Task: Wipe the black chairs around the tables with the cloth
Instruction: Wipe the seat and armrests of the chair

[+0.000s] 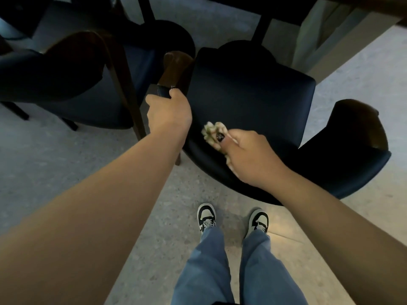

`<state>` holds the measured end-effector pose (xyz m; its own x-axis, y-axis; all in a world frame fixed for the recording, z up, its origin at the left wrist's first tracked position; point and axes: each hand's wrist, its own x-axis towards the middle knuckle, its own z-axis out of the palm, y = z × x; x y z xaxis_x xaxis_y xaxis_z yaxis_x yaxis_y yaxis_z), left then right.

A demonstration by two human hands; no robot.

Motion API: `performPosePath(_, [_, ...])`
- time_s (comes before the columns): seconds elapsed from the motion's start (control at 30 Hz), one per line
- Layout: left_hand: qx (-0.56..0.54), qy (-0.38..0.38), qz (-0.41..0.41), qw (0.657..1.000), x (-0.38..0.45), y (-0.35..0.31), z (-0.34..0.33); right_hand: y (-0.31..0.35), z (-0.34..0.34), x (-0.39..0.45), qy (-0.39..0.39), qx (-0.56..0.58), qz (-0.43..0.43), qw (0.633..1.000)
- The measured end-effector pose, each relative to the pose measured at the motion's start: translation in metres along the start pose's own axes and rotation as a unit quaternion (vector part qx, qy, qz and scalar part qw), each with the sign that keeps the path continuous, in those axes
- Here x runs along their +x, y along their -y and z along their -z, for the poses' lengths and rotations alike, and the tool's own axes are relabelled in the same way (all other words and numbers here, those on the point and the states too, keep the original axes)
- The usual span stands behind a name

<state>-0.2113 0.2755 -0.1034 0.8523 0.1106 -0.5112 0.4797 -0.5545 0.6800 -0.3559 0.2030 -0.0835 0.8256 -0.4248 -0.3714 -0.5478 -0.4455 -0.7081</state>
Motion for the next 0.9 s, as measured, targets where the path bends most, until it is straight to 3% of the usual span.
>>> performPosePath(0.1, [-0.021,0.008,-0.007,1.0,-0.001,0.001,0.003,0.01,0.0,-0.009,-0.028,0.034,0.033,0.998])
performPosePath(0.2, [-0.024,0.01,-0.021,0.999,-0.002,0.009,0.005,0.013,-0.002,-0.006,0.016,0.054,0.032,0.998])
performPosePath(0.3, [-0.052,0.004,-0.011,0.999,-0.004,0.015,0.005,0.013,-0.011,-0.006,0.042,-0.047,0.104,0.993])
performPosePath(0.43, [-0.054,-0.013,-0.015,0.998,-0.018,0.015,0.003,0.005,-0.01,-0.019,-0.024,-0.153,0.161,0.975])
performPosePath(0.53, [-0.023,-0.029,-0.036,0.999,-0.03,0.017,0.002,-0.004,-0.005,-0.03,-0.03,-0.224,0.224,0.948])
performPosePath(0.9, [0.148,-0.111,-0.08,0.979,-0.08,0.03,-0.014,-0.066,0.042,-0.065,-0.012,-0.206,0.226,0.952])
